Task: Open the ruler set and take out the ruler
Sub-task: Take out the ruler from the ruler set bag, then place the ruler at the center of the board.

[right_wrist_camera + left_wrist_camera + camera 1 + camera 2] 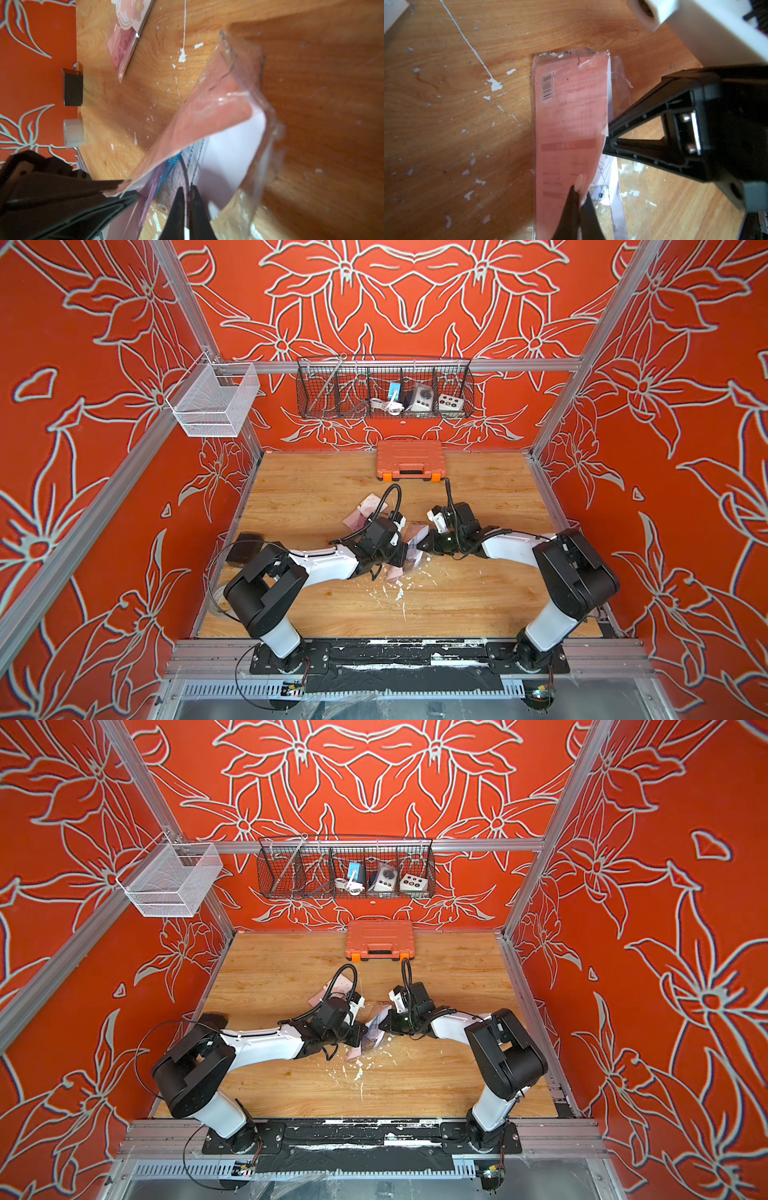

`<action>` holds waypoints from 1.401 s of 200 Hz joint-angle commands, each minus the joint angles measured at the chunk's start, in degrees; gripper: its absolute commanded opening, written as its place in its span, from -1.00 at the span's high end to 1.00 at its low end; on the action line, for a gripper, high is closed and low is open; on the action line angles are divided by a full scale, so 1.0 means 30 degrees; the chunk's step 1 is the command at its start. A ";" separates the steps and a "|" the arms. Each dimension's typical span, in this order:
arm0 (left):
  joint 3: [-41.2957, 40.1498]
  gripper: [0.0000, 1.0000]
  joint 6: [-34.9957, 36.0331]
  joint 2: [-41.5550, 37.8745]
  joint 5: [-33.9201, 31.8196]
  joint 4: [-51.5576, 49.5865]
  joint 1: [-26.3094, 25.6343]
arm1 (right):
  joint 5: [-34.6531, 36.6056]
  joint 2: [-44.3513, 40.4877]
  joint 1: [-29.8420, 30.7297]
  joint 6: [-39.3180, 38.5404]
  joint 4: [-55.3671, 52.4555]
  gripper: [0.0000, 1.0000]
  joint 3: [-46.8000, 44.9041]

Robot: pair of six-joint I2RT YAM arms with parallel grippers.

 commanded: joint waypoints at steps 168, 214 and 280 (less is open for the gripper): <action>0.0550 1.00 -0.0554 0.0746 -0.2394 -0.1706 -0.0097 | 0.2329 -0.6700 -0.2257 -0.0716 -0.5523 1.00 0.0112; 0.0660 1.00 -0.0658 0.0629 -0.2250 -0.1676 -0.0100 | 0.4154 -0.7189 -0.5594 0.0479 -0.4647 1.00 0.0268; 0.0817 1.00 -0.0809 0.0867 -0.1852 -0.1481 -0.0127 | 0.4158 -0.1828 -0.9636 0.2596 -0.2007 1.00 0.2168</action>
